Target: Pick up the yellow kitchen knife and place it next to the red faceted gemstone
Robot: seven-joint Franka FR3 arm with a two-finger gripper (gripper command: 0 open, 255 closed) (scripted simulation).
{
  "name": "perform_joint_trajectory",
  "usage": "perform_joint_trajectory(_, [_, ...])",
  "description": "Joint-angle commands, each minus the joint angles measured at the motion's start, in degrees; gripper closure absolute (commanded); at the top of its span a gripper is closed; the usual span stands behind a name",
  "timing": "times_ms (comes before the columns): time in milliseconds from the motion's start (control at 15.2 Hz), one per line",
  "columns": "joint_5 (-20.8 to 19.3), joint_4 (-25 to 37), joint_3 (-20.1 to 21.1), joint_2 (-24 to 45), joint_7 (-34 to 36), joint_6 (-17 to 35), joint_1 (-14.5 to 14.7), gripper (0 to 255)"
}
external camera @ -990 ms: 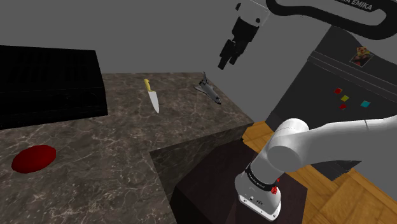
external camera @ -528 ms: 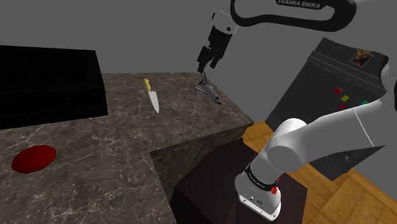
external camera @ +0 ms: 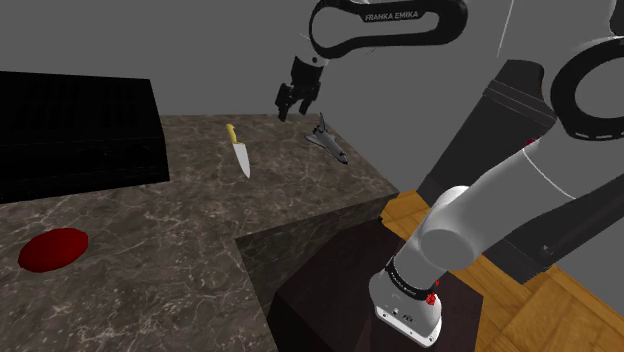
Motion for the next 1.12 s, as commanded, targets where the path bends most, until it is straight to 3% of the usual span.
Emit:
perform_joint_trajectory(0, [0.1,2.3,0.3,4.1,0.6,1.5,0.1,0])
perform_joint_trajectory(528, [0.0,14.1,0.9,21.7,2.3,6.3,0.6,0])
perform_joint_trajectory(1056, [-0.3,31.4,1.1,40.3,3.7,6.5,1.4,0])
